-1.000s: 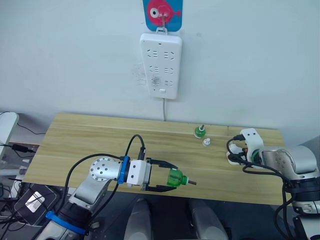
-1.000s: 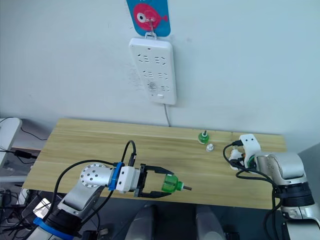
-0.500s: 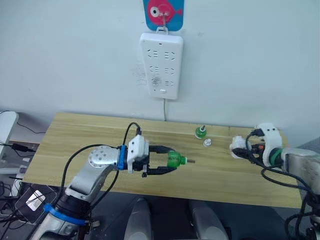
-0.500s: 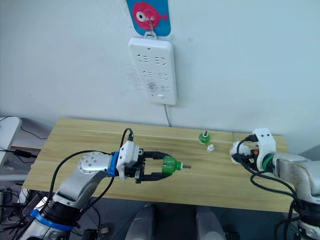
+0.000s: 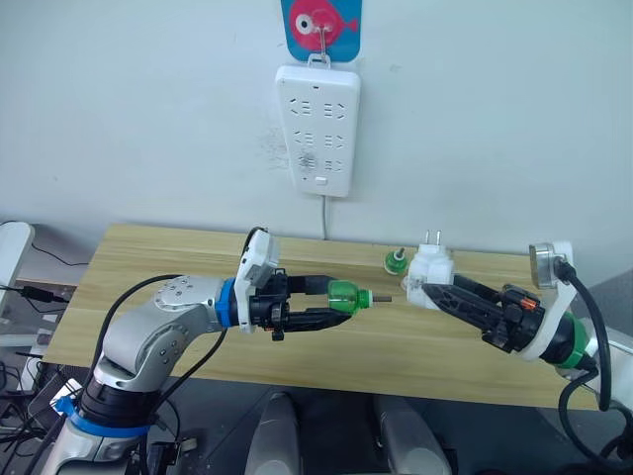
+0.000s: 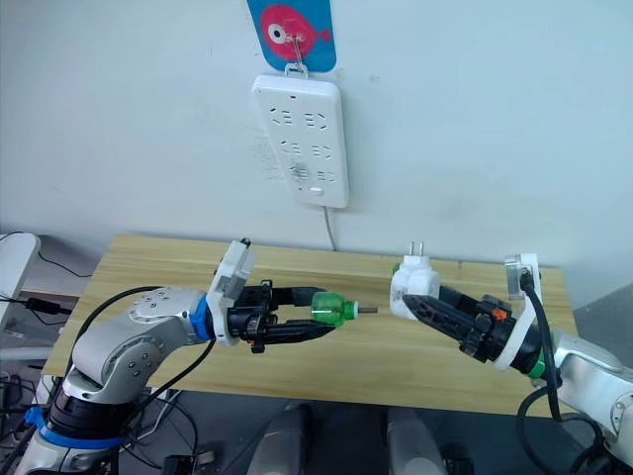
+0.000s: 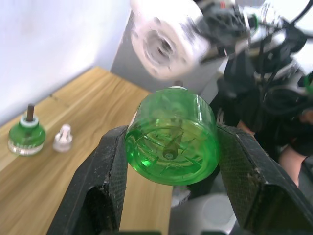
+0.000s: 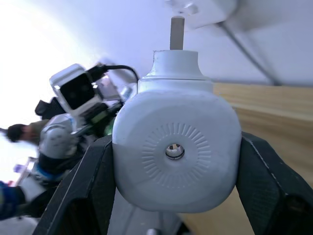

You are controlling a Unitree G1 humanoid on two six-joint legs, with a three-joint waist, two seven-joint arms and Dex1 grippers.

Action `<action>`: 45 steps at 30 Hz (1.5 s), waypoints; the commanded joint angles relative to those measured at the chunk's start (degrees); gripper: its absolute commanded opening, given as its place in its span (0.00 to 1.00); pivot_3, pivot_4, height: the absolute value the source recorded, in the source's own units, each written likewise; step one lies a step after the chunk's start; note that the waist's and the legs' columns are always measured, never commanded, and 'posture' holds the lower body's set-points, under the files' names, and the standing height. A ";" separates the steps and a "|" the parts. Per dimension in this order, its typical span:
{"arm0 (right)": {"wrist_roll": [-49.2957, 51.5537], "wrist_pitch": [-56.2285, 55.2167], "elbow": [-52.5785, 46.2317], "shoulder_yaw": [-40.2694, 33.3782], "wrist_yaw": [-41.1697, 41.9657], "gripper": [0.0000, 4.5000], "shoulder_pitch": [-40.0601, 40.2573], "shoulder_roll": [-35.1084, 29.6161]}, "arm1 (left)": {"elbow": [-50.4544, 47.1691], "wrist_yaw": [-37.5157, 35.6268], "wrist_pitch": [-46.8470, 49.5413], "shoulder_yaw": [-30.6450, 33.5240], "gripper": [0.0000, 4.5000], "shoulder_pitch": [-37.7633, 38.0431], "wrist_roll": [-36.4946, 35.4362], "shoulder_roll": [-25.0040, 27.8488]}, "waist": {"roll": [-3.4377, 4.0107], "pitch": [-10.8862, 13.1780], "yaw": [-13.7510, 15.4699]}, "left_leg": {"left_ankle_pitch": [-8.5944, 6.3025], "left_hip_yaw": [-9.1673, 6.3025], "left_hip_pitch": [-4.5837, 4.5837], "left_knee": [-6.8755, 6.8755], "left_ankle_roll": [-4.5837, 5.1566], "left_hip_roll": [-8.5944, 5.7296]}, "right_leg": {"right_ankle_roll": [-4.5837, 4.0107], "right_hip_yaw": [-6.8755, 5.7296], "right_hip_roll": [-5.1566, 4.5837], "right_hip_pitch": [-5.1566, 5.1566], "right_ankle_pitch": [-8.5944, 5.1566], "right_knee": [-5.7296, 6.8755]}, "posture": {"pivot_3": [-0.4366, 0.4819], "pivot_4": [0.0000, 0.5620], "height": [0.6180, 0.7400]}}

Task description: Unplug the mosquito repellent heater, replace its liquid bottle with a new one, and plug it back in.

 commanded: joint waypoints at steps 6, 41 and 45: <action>10.89 -10.71 -2.38 6.61 -4.44 0.66 2.87 -7.53 | -2.82 1.30 3.78 2.65 0.53 -0.78 -4.75 -0.38 | 0.00 0.00 0.12 | 0.00 -0.02 0.00 -0.01 -0.01 0.01 | 0.00 -0.02 0.00 -0.01 0.00 -0.01 | 0.42 0.46 0.65; 10.62 -18.83 -4.14 14.40 0.54 0.66 5.01 -16.70 | -5.97 -0.97 8.95 1.03 0.53 -1.37 -8.19 -0.56 | -0.05 -0.04 0.38 | 0.13 -0.03 -0.01 0.06 -0.23 0.01 | 0.00 -0.03 0.00 0.00 0.00 0.02 | 0.42 0.43 0.65; 9.89 -18.32 -2.34 13.30 1.85 0.66 6.02 -17.61 | -5.84 -1.21 8.95 1.13 0.53 -1.50 -7.95 -0.34 | -0.05 -0.04 0.40 | 0.13 -0.03 -0.01 0.06 -0.23 0.01 | 0.00 -0.03 0.00 0.00 0.00 0.02 | 0.42 0.44 0.65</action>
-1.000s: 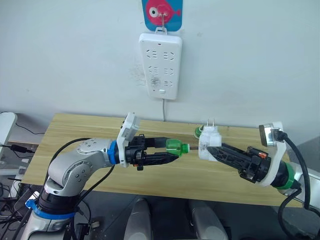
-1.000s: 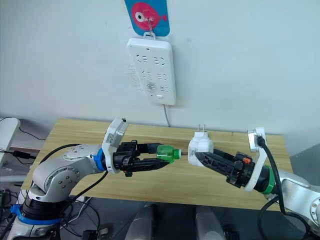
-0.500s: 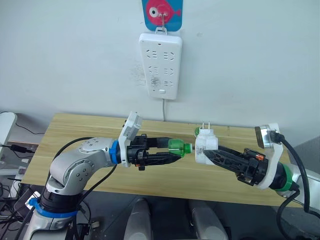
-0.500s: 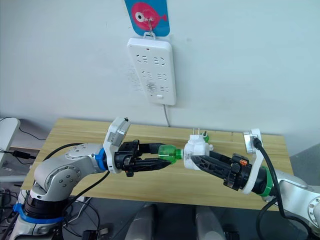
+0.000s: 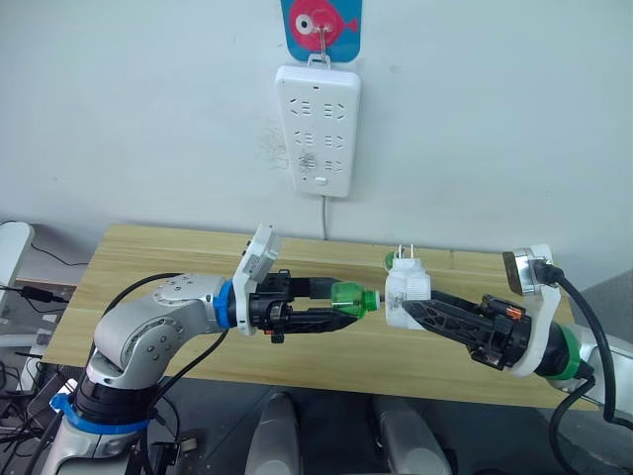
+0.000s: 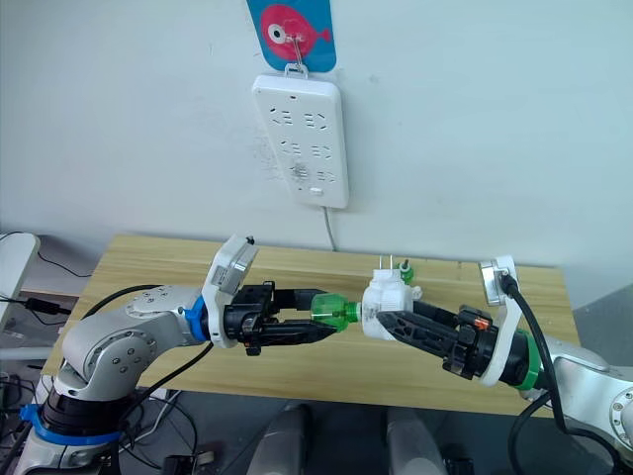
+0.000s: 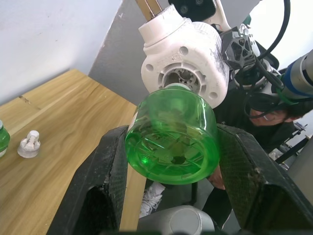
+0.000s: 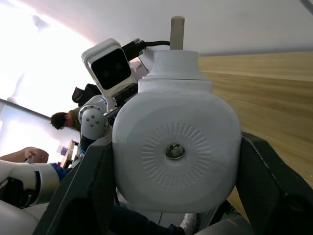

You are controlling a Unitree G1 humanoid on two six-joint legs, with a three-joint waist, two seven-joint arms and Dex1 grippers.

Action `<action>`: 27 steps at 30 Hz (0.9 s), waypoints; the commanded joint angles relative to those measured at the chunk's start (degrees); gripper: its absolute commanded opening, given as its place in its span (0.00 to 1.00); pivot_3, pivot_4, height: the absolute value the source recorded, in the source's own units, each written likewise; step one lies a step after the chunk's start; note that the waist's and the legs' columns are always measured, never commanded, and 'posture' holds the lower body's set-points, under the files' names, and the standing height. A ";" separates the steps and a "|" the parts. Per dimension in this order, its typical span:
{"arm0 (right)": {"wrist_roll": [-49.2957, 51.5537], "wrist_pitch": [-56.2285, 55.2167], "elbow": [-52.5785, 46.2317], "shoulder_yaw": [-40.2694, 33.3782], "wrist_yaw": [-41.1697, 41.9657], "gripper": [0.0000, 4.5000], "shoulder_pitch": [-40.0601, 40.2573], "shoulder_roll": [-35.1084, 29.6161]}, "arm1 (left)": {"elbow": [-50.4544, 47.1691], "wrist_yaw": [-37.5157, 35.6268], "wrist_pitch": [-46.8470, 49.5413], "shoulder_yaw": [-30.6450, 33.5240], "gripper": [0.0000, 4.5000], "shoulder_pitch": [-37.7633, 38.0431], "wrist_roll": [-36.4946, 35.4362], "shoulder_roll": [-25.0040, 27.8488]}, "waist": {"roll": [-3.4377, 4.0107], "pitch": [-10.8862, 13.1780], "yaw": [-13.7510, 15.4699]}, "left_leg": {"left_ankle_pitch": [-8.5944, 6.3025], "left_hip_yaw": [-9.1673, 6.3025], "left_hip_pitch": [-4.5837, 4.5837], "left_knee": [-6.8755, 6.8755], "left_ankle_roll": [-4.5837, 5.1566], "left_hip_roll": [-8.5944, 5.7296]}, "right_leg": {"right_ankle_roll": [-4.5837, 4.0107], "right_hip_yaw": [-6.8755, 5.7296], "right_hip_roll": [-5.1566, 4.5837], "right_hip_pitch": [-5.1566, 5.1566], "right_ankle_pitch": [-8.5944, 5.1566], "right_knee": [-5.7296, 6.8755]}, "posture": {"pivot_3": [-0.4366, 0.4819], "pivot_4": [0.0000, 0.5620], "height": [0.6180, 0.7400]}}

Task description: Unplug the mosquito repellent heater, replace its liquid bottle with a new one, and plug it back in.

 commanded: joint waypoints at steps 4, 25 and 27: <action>-0.67 -0.20 0.93 -1.50 2.57 0.66 0.82 -1.67 | -3.31 -2.33 -0.45 -1.00 0.53 -0.14 -1.11 0.27 | 0.00 -0.01 0.01 | 0.00 0.00 0.01 0.02 0.00 0.00 | 0.00 0.00 0.00 0.01 0.00 0.02 | 0.42 0.44 0.65; 1.07 -0.28 -3.08 2.90 3.55 0.66 -3.08 -4.00 | -2.75 -1.76 -9.66 -5.31 0.53 -0.30 8.34 -3.73 | -0.02 -0.02 0.02 | 0.00 -0.01 0.01 0.08 0.00 -0.01 | -0.01 0.00 0.00 0.03 0.00 0.06 | 0.42 0.44 0.65; 0.66 -0.21 -3.19 3.98 3.23 0.66 -4.05 -3.92 | -3.27 -2.79 -13.54 -7.37 0.53 -0.25 11.63 -4.28 | -0.02 -0.03 0.02 | 0.00 -0.02 0.01 0.08 0.00 -0.01 | -0.01 -0.01 0.00 0.03 0.01 0.07 | 0.42 0.44 0.65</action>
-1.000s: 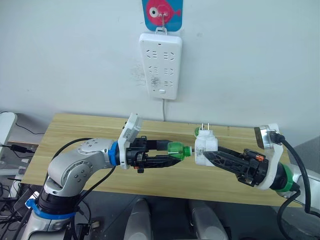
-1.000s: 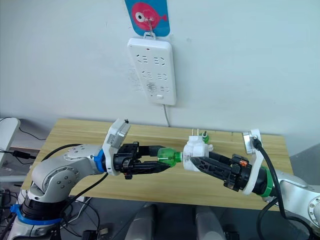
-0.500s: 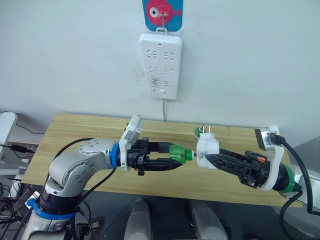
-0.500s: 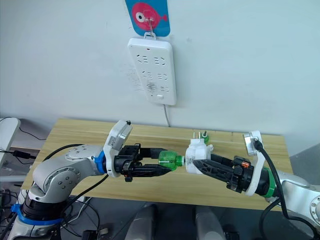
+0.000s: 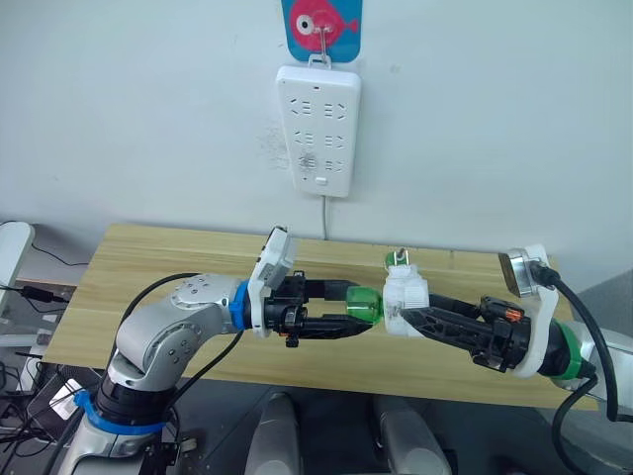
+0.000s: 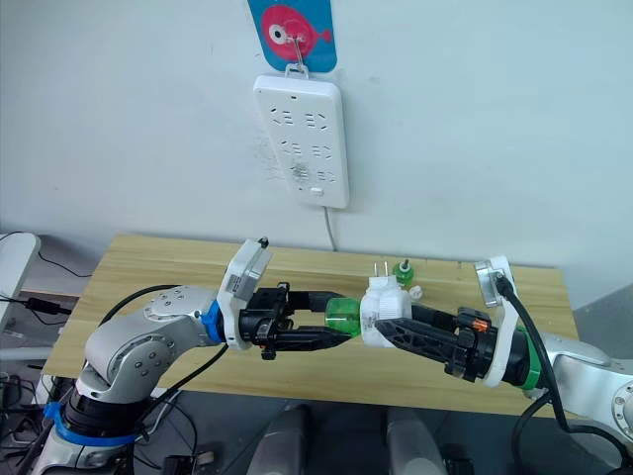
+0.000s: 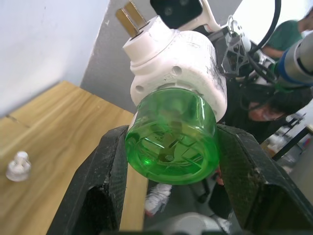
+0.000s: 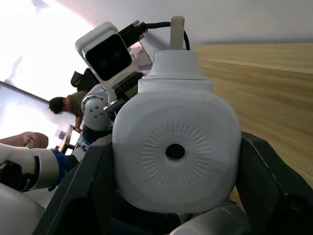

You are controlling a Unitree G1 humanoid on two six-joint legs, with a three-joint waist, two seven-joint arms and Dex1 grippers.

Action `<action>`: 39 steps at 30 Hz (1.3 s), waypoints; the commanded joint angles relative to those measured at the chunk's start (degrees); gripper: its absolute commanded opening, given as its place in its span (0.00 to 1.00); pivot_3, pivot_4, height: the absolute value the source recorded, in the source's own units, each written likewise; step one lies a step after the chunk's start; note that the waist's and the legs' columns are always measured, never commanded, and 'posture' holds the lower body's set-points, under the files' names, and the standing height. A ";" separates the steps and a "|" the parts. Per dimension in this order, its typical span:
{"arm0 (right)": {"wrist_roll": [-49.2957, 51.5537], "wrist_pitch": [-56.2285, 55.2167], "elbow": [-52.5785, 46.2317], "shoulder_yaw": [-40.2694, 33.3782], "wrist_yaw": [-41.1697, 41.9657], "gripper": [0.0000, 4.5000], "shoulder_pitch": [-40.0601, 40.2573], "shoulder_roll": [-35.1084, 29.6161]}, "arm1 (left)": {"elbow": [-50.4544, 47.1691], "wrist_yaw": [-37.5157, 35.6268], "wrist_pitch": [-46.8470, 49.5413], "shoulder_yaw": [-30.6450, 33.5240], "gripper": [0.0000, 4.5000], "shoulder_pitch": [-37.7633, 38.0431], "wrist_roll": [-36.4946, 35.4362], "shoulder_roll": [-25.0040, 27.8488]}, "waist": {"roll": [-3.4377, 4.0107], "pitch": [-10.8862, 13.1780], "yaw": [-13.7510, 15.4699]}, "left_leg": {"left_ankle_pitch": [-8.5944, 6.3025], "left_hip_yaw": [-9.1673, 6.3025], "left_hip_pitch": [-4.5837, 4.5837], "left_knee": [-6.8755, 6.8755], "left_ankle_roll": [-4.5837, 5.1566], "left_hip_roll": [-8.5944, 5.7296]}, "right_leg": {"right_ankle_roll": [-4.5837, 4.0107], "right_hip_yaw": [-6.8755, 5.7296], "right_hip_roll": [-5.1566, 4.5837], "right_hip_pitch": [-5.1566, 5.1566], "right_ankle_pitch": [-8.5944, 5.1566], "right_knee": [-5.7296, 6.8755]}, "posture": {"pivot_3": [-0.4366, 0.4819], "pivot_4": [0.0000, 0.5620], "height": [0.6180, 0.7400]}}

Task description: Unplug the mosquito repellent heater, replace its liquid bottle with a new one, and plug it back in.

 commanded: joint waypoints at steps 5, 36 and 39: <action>1.42 1.27 -3.42 4.24 1.52 0.66 -2.85 -0.81 | -1.44 -0.65 -12.55 -5.52 0.53 -0.68 10.23 -4.84 | -0.04 -0.03 0.06 | 0.00 0.01 0.00 0.02 0.00 -0.02 | 0.00 0.00 -0.01 0.01 0.00 0.00 | 0.42 0.44 0.65; -34.60 0.54 4.77 -9.54 24.45 0.12 4.68 -7.09 | 1.33 -8.74 -10.85 -5.17 0.53 -0.67 7.83 0.17 | -0.11 -0.09 -0.23 | -0.07 0.01 0.47 0.08 0.18 -0.04 | 0.00 0.03 0.00 0.47 0.02 0.04 | 0.40 0.45 0.65; -35.48 1.38 3.65 -4.22 24.27 0.00 -0.21 -4.35 | 0.86 -10.27 -9.95 -5.67 0.53 -0.75 7.46 1.02 | -0.11 -0.09 -0.30 | -0.09 0.01 0.52 0.04 0.22 -0.02 | 0.00 0.03 0.03 0.49 0.02 0.04 | 0.40 0.45 0.65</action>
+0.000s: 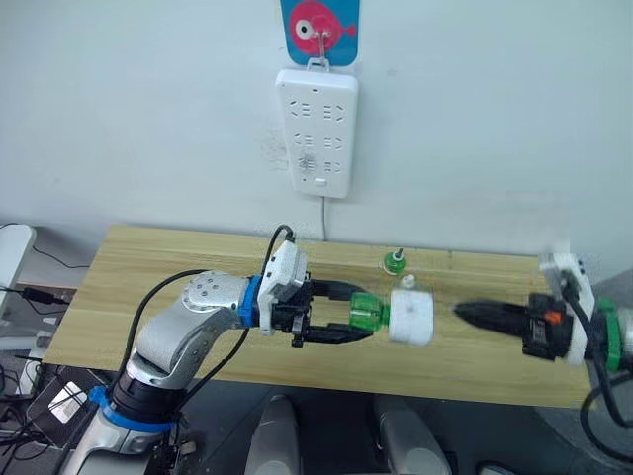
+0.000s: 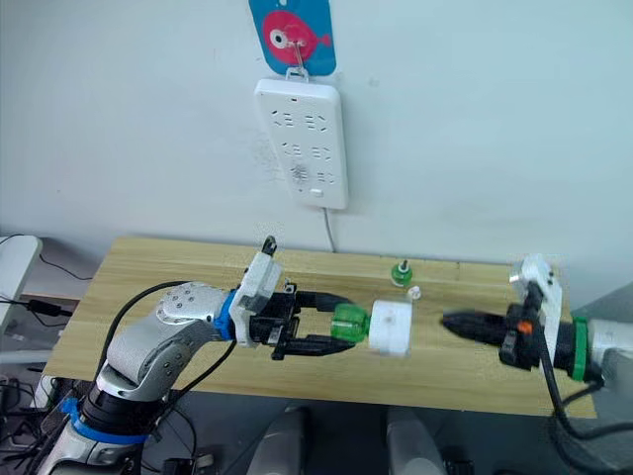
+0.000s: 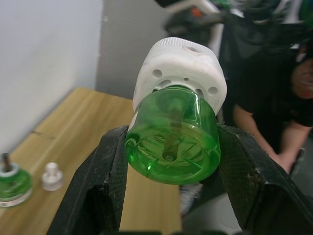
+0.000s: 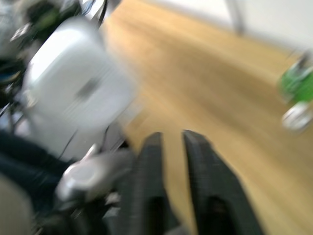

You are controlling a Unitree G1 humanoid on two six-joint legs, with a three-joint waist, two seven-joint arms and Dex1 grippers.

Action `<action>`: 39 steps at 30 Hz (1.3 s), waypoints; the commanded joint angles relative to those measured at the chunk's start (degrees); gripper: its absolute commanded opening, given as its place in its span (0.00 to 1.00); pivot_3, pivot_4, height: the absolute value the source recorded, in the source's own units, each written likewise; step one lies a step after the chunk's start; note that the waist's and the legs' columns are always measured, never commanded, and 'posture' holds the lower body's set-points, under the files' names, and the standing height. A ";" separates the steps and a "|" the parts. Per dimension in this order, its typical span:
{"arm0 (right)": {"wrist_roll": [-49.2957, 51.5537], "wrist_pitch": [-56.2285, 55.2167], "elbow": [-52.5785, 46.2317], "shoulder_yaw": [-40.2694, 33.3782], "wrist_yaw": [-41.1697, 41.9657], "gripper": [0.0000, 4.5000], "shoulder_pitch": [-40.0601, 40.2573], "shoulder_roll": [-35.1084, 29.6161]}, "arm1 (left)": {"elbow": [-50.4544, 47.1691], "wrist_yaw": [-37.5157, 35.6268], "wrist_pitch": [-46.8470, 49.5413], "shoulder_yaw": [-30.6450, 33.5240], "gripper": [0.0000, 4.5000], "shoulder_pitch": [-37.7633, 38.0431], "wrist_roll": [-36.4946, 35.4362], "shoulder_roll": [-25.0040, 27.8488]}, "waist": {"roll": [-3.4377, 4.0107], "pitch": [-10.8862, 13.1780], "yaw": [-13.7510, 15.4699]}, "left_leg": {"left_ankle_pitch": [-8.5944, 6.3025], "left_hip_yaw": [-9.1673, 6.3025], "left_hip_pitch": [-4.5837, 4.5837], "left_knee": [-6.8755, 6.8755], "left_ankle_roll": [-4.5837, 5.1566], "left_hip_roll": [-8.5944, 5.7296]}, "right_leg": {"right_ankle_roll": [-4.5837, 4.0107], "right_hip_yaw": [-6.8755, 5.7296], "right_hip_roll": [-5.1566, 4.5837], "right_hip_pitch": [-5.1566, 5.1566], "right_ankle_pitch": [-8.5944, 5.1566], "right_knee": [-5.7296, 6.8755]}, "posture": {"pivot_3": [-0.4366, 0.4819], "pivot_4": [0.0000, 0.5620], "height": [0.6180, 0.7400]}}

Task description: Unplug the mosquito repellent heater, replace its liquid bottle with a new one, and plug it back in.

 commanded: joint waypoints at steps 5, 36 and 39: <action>1.36 2.23 -6.45 9.55 -0.29 0.00 -4.32 4.46 | -3.31 1.56 2.54 0.59 0.53 -0.38 -3.33 -1.81 | -0.01 0.00 0.25 | 0.01 -0.03 -0.09 -0.04 -0.01 0.00 | 0.00 -0.05 -0.03 -0.01 0.00 -0.12 | 0.41 0.45 0.65; 18.15 0.75 3.43 10.30 -21.59 0.00 -16.38 7.27 | -3.76 1.17 3.79 0.14 0.53 0.05 -3.39 -1.51 | -0.01 0.01 0.09 | -0.01 -0.10 -0.10 -0.07 0.01 -0.01 | -0.01 -0.12 -0.03 -0.02 0.00 -0.10 | 0.40 0.46 0.65; 13.64 2.71 0.76 12.06 -17.82 0.00 -12.65 6.29 | -4.39 3.04 8.60 2.10 0.53 -0.99 -8.24 -1.83 | -0.01 0.01 0.13 | 0.00 -0.11 -0.14 -0.09 0.00 0.00 | -0.01 -0.14 -0.04 -0.06 0.00 -0.13 | 0.40 0.46 0.65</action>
